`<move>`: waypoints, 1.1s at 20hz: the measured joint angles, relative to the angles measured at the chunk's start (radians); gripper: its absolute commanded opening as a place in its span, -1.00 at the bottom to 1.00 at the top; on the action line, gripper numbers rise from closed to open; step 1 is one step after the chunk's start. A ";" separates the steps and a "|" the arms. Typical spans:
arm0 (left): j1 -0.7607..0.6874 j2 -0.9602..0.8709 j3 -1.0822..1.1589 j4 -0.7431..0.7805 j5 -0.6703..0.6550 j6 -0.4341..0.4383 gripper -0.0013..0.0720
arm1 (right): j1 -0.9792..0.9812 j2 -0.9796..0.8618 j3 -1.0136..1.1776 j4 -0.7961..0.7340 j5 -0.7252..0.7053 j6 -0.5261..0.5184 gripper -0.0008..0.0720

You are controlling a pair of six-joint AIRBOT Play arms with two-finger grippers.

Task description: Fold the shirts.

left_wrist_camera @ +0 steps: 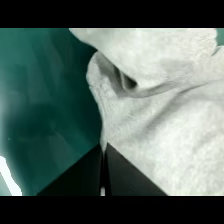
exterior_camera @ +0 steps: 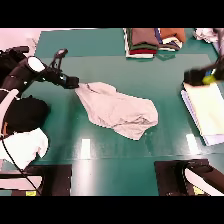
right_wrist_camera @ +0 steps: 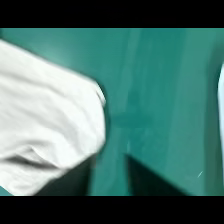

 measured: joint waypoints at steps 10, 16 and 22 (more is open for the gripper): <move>-0.001 0.034 0.031 0.045 -0.005 -0.013 -0.91 | -0.105 -0.233 -0.485 0.519 -0.444 -0.201 0.22; 0.000 0.036 0.032 0.049 -0.005 -0.024 -0.91 | 0.008 -0.460 -0.304 0.587 -0.537 -0.258 -0.94; -0.001 0.135 0.084 0.123 -0.006 -0.051 -0.91 | 0.042 -0.409 -0.063 0.562 -0.524 -0.321 -0.95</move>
